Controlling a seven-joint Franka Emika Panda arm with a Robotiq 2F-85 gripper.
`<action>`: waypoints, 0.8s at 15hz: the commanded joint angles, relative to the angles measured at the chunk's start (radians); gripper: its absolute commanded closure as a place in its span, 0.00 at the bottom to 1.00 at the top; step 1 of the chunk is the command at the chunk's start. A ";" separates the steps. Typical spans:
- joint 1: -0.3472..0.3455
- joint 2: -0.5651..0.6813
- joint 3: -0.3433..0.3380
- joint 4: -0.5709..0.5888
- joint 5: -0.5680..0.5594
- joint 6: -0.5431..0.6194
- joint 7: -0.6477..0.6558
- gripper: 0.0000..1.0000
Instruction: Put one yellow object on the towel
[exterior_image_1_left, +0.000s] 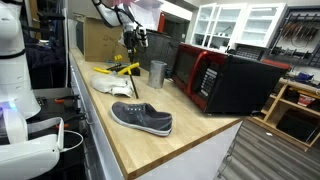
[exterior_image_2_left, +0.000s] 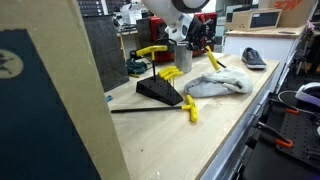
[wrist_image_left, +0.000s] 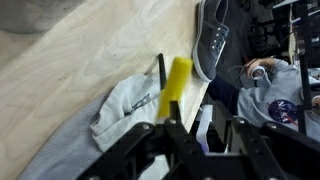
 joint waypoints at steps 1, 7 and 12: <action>-0.005 -0.049 -0.003 -0.012 0.033 0.016 -0.013 0.28; -0.027 -0.068 -0.026 0.078 0.214 0.023 0.035 0.00; -0.044 -0.086 -0.054 0.167 0.331 0.065 0.123 0.00</action>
